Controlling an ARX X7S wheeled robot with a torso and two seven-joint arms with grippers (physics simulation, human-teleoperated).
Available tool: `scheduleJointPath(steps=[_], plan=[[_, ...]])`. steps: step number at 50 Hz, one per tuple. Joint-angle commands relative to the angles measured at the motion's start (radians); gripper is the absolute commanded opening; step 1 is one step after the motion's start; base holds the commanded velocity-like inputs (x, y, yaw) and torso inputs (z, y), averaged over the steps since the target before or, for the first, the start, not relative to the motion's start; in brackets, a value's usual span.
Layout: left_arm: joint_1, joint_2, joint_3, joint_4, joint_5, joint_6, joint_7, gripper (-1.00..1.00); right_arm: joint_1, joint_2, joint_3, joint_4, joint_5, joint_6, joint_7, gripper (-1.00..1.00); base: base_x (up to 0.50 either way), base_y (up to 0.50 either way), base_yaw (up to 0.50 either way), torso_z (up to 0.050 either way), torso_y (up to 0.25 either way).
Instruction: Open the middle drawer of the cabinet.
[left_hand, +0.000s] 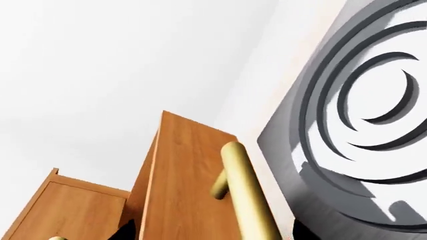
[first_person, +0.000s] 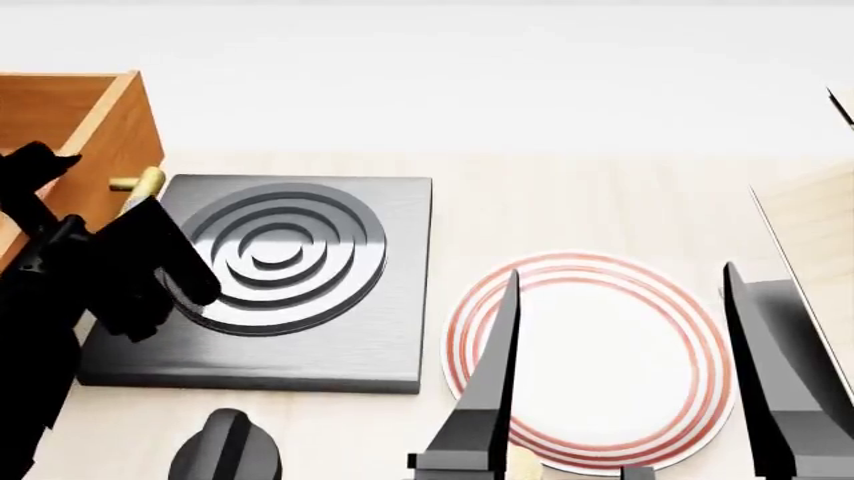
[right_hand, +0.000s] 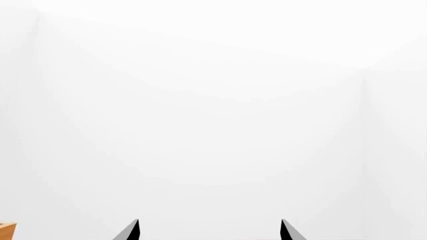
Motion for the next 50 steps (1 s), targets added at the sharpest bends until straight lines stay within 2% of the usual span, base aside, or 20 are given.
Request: scheduleJointPath(steps=[1, 16, 28, 37, 43, 50], plan=[[0.034, 0.029, -0.136, 0.040, -0.061, -0.028, 0.061, 1.00, 0.000, -0.022, 0.024, -0.004, -0.022, 0.006, -0.029, 1.00, 0.00, 0.00, 0.00, 0.000, 0.000], [0.076, 0.051, -0.329, 0.236, -0.256, -0.212, 0.128, 1.00, 0.005, -0.012, 0.024, 0.003, -0.006, 0.006, -0.014, 1.00, 0.00, 0.00, 0.00, 0.000, 0.000], [0.060, 0.092, -0.496, 0.257, -0.384, -0.348, 0.121, 1.00, 0.002, -0.006, 0.025, 0.001, 0.000, 0.004, -0.007, 1.00, 0.00, 0.00, 0.00, 0.000, 0.000], [0.065, 0.092, -0.532, 0.293, -0.406, -0.379, 0.105, 1.00, 0.000, -0.005, 0.020, -0.001, -0.001, 0.005, -0.006, 1.00, 0.00, 0.00, 0.00, 0.000, 0.000], [0.071, 0.094, -0.564, 0.414, -0.415, -0.431, 0.066, 1.00, -0.003, -0.008, 0.022, -0.004, -0.003, 0.006, -0.011, 1.00, 0.00, 0.00, 0.00, 0.000, 0.000], [0.049, 0.092, -0.587, 0.451, -0.412, -0.446, 0.037, 1.00, -0.006, -0.018, 0.025, -0.005, -0.010, 0.002, -0.022, 1.00, 0.00, 0.00, 0.00, 0.000, 0.000]])
